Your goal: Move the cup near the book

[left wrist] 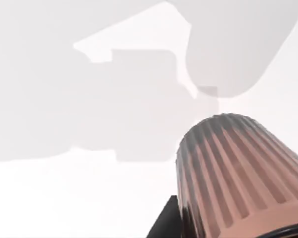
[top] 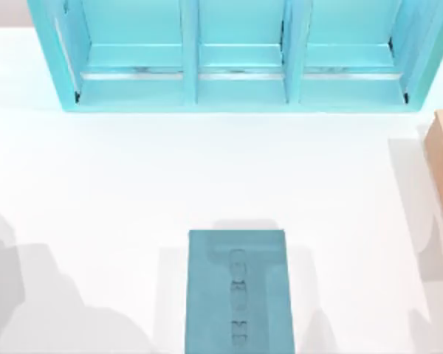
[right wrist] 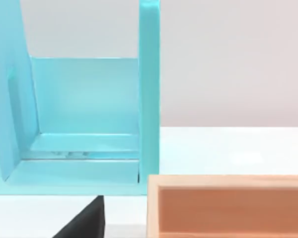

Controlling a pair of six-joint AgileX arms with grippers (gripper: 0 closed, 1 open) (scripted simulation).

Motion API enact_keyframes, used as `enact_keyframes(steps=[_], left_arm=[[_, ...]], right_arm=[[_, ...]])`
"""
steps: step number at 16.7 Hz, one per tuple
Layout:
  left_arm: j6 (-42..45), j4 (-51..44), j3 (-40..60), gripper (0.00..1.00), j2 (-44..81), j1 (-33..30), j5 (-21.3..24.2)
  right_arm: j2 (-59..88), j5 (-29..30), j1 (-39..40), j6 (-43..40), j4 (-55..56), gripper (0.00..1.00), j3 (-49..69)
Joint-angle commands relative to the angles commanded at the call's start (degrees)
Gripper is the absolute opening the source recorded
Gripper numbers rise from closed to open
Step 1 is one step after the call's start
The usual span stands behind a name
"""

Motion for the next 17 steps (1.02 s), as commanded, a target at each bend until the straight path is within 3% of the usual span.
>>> enact_keyframes(steps=[3, 7, 12, 17], left_arm=[[-3.1, -0.3, 0.3, 0.0, 0.3, -1.8, -0.3], [-15.0, -1.2, 1.6, 0.0, 1.3, -8.4, -1.7], [-39.1, -3.2, 4.0, 0.0, 3.0, -20.7, -4.0], [-69.1, -5.4, 5.9, 0.0, 2.7, -34.7, -5.4]], right_arm=[[0.0, 0.0, 0.0, 0.0, 0.0, 1.0, 0.0], [0.0, 0.0, 0.0, 0.0, 0.0, 1.0, 0.0], [0.0, 0.0, 0.0, 0.0, 0.0, 1.0, 0.0], [0.0, 0.0, 0.0, 0.0, 0.0, 1.0, 0.0]])
